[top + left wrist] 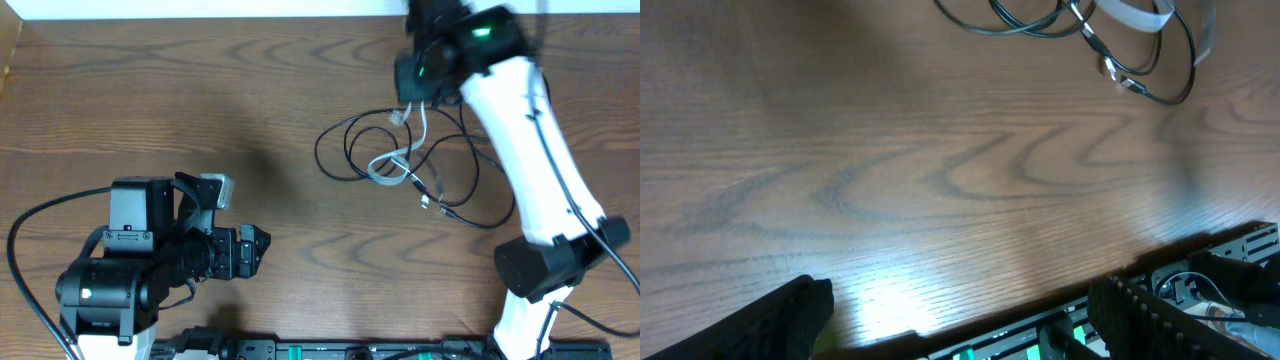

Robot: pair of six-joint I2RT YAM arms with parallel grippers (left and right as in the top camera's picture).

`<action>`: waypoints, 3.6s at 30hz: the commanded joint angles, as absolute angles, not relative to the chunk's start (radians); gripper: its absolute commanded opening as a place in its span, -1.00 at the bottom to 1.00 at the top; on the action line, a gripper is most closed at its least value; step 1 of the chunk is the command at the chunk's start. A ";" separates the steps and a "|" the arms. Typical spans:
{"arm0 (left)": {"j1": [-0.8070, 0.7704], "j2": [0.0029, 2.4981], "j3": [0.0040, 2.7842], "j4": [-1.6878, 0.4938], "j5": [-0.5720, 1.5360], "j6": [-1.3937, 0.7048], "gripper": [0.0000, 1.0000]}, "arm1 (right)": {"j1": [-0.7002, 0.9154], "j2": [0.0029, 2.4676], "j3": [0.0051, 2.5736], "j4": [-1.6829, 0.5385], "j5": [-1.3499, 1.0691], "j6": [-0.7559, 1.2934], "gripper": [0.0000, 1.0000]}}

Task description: Untangle cables

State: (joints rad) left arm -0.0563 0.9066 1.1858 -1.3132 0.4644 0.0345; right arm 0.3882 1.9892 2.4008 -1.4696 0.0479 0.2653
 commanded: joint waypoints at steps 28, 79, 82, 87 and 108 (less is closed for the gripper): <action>-0.301 1.141 1.182 -1.172 0.655 0.227 0.57 | 0.241 1.710 3.132 -1.212 0.202 0.182 -0.98; -0.661 2.022 1.182 -0.154 0.644 0.788 0.04 | 0.245 1.712 3.106 -1.419 -0.097 0.186 -0.98; -0.661 2.022 1.182 -0.200 0.644 0.788 -0.85 | 0.242 1.707 3.106 -1.389 -0.095 0.185 -0.98; -0.655 2.022 1.182 -0.427 0.643 0.818 -0.85 | 0.241 1.671 3.106 -1.322 0.171 0.178 -0.98; -0.167 1.887 1.182 -0.643 0.628 0.783 -0.86 | -0.014 1.649 2.892 -1.316 0.513 0.213 -0.98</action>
